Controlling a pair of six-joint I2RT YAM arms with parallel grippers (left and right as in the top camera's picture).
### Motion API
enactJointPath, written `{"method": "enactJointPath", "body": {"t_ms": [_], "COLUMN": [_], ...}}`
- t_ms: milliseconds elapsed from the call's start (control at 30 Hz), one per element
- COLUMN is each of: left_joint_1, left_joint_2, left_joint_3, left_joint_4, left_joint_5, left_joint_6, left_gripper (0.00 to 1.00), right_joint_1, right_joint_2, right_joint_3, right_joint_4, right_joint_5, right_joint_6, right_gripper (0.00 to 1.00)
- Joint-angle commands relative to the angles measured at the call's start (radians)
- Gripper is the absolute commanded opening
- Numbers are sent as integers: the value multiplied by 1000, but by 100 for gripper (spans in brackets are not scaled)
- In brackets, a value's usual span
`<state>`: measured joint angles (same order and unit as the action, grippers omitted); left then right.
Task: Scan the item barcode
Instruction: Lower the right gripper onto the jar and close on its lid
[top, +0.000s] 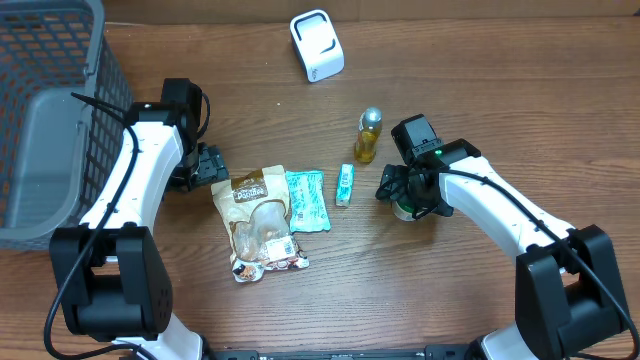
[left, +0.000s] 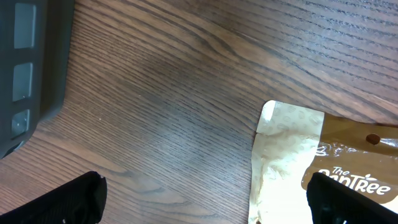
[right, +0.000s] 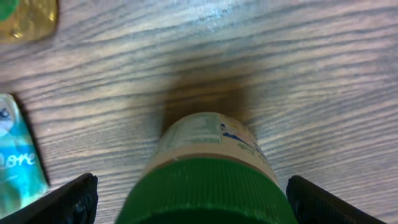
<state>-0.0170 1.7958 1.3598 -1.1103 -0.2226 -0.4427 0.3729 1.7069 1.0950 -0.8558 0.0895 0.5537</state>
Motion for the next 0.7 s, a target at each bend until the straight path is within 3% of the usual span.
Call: {"method": "enactJointPath", "body": {"t_ms": [0,667], "left_joint_1": [5,5], "left_joint_2": [11,11], "left_joint_3": [-5,-5], "left_joint_4": [1,1], "left_joint_5": [-20,-21], "left_joint_6": [-7,-7], "left_gripper": [100,100], "right_joint_1": [-4,-4], "right_joint_2": [5,5], "right_joint_3": [-12,-3], "right_joint_4": [14,-17], "right_joint_5": [3,13], "right_joint_6": [-2,-4], "right_gripper": [92,79]}}
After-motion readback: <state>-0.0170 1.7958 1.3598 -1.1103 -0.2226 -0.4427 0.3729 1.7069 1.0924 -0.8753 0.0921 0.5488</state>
